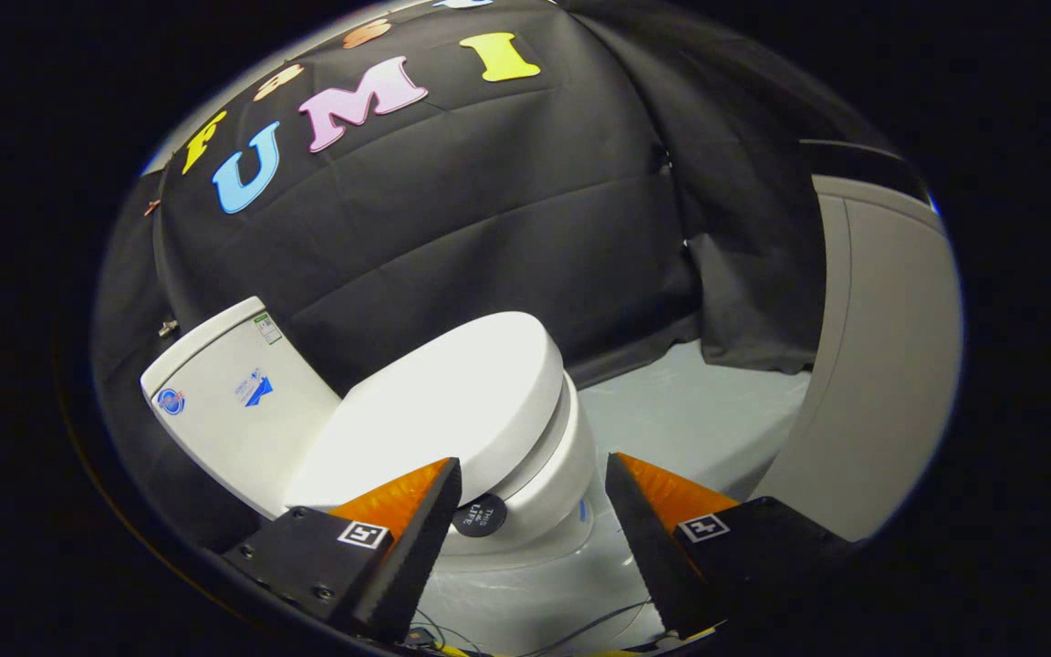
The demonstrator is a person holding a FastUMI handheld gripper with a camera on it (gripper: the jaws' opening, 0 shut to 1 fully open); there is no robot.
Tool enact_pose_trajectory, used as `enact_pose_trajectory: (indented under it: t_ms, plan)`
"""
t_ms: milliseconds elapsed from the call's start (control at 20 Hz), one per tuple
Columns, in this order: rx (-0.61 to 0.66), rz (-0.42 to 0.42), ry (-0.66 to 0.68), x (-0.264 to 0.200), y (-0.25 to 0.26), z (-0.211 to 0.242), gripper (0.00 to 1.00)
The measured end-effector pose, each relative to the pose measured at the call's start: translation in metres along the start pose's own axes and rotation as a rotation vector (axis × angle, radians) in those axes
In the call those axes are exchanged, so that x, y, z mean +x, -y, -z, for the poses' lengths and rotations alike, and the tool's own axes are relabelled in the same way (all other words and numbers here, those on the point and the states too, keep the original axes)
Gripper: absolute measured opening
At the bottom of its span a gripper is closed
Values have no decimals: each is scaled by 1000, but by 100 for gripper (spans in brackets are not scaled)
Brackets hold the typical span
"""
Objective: Open the toilet lid.
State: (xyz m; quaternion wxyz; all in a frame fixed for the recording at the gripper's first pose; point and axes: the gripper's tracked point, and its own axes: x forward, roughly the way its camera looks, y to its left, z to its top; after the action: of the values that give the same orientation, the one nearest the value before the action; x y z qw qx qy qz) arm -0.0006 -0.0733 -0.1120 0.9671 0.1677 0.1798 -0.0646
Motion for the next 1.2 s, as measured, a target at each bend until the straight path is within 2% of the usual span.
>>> enact_pose_trajectory:
  t_ms: [450, 550, 750, 900, 1000, 1100, 1200]
  plan:
    - [189, -36, -161, 16, -3, 41, 97]
    - [253, -49, -198, 23, -6, 50, 86]
    - [388, -77, -263, 31, -12, 68, 86]
    - [459, -96, -286, 36, -14, 72, 53]
    - [489, -97, -272, 44, -14, 71, 51]
    - [510, -105, -285, 45, -13, 69, 34]
    - [523, -117, -295, 45, -14, 69, 35]
